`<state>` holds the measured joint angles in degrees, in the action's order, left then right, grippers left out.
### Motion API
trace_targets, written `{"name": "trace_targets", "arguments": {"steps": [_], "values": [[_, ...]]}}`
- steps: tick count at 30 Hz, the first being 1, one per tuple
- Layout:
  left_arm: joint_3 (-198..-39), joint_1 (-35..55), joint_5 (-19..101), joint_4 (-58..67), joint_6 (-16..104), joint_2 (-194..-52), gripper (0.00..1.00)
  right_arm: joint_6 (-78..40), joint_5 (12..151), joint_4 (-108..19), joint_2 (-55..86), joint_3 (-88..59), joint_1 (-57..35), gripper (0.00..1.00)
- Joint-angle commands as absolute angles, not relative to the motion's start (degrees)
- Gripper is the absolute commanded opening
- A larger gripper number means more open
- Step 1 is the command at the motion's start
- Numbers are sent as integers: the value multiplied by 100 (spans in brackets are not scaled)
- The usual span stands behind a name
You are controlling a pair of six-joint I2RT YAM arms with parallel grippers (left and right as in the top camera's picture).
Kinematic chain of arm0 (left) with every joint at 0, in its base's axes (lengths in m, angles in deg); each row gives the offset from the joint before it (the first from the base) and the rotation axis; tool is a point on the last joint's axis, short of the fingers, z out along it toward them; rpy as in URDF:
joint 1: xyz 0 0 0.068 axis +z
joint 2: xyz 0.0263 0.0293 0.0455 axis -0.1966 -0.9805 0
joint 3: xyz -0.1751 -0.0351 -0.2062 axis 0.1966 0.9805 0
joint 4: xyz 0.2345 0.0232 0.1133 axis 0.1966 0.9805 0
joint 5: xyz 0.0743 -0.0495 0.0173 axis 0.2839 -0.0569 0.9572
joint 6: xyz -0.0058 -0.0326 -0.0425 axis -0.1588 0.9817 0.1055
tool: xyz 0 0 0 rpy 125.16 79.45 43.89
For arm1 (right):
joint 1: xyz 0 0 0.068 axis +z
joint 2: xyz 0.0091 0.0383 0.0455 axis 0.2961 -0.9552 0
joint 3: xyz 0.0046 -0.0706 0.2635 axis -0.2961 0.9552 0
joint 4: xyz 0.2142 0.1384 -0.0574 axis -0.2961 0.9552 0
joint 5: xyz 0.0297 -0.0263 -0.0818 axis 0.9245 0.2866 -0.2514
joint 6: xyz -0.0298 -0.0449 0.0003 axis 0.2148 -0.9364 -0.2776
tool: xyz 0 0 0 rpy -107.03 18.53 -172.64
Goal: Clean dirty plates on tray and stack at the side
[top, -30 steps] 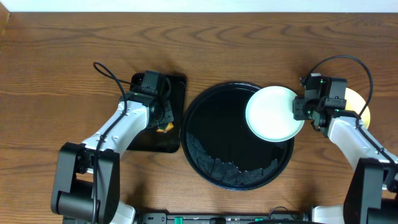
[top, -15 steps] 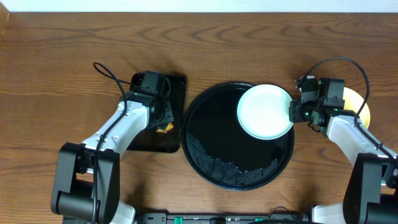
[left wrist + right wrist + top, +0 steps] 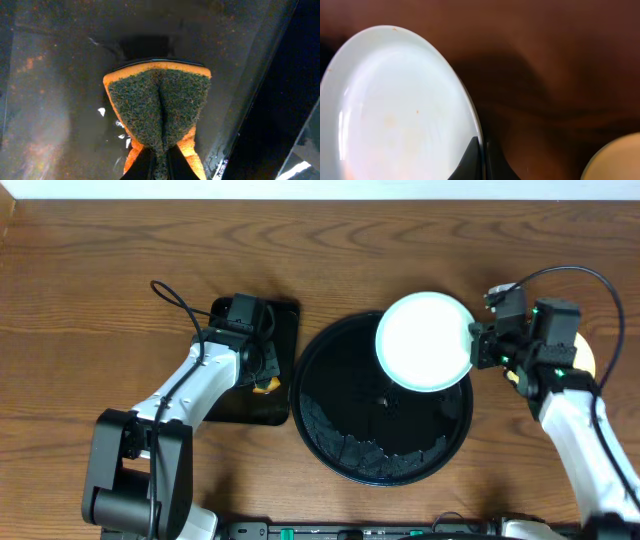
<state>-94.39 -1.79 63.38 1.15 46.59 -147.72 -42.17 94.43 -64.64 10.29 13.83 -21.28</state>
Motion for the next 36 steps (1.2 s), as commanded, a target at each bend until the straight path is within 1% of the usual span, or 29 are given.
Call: {"name": "trace_targets", "arguments": {"steps": [1,6,17,24,27,30,36], "values": [[-9485,-144,6321,130,4587,-14794,8,-4350,9548,-6405,1407,1333,-1962,1],[-9485,-144,6321,133,4587,-14794,8,-4359,8504,-6269,1783,1333,-1494,1],[-9485,-144,6321,130,4587,-14794,8,-5008,4825,-6267,1903,1333,541,1],[-9485,-144,6321,133,4587,-14794,8,-5465,3291,-6453,1903,1333,1544,1],[-9485,-144,6321,130,4587,-14794,8,-5793,2816,-6667,1903,1333,1850,1],[-9485,-144,6321,130,4587,-14794,8,-6116,2657,-6895,1903,1333,2043,1],[-9485,-144,6321,130,4587,-14794,8,-6180,2626,-6960,1901,1333,2106,1]]}}
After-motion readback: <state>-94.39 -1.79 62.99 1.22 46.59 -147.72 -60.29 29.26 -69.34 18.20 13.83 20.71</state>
